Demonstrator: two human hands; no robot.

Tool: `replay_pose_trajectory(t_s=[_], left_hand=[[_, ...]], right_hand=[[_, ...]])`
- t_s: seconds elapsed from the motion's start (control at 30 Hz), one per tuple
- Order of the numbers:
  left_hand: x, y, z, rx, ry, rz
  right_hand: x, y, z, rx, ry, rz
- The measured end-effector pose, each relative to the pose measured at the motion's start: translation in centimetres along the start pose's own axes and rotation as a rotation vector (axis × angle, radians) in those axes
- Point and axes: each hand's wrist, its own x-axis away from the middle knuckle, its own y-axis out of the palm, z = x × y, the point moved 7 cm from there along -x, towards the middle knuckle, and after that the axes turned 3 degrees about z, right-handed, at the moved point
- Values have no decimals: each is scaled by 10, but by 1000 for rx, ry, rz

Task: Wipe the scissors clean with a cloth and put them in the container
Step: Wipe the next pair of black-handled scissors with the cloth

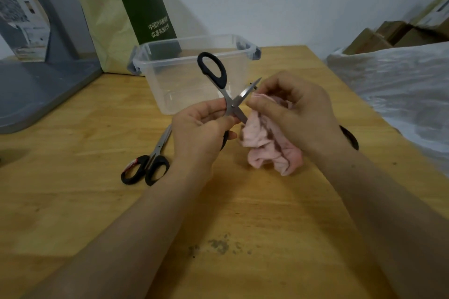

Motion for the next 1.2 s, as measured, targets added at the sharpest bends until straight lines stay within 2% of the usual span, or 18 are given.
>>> replay_pose_trajectory(t_s=[0.1, 0.17, 0.23, 0.33, 0.5, 0.6, 0.8, 0.97, 1.03, 1.2], left_hand=[[3, 6, -3, 24, -5, -29], [5, 9, -4, 4, 2, -37], [6, 9, -6, 3, -6, -42], [6, 9, -7, 12, -27, -41], [9, 14, -9, 62, -85, -52], [9, 12, -13, 85, -133, -23], [7, 8, -13, 125, -163, 24], [10, 13, -14, 105, -165, -14], [10, 16, -15, 88, -141, -32], [9, 11, -18, 48, -122, -6]], right_hand=[[3, 9, -9, 127, -189, 46], [3, 14, -7, 175, -215, 62], [7, 22, -3, 208, -239, 5], [11, 26, 6, 198, -174, -48], [7, 18, 12, 145, -63, 32], [8, 22, 16, 197, -30, -3], [20, 34, 7, 255, -119, -66], [9, 14, 16, 191, 54, 105], [9, 18, 12, 191, 19, 105], [14, 35, 2, 238, -155, -22]])
